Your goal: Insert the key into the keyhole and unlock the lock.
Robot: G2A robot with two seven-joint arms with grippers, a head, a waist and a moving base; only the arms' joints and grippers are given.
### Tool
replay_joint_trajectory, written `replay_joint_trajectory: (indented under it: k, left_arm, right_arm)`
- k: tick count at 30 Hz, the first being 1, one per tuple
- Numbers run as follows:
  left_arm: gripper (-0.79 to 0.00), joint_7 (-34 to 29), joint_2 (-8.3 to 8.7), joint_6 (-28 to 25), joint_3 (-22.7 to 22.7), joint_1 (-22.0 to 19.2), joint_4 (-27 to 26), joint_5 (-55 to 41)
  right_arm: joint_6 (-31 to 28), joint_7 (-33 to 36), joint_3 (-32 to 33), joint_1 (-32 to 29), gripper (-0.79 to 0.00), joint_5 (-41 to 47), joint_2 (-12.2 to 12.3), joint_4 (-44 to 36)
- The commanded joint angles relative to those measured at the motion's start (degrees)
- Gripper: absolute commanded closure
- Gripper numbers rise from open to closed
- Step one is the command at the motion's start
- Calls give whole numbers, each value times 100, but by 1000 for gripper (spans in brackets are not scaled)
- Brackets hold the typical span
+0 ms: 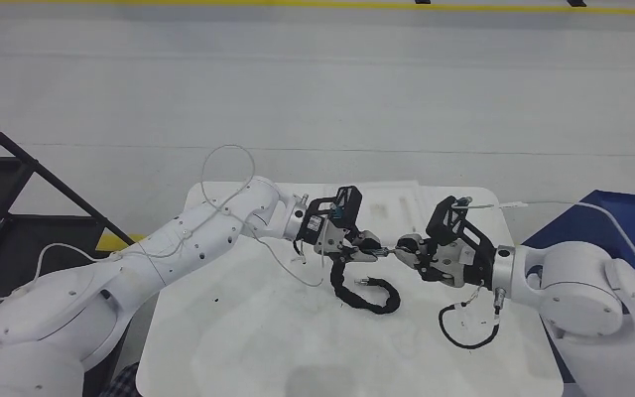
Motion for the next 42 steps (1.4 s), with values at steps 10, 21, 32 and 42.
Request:
replay_joint_trajectory:
  k: [10,21,32,42]
  left_arm:
    - [0,-399,-6,11,-129,230,356,186]
    - [0,-1076,-152,257,-172,768,920,219]
    - [0,-1394,-471,274,-175,1063,1396,520]
    - [-785,-1484,-847,0,-182,1116,1879,647]
  right_arm:
    - [-8,72,113,-58,-785,-181,43,-123]
    - [-178,-156,180,-260,-785,-427,72,-216]
    - [-246,-334,-29,-208,-785,-718,67,-72]
    - [-468,-472,-314,-13,-785,-885,46,193]
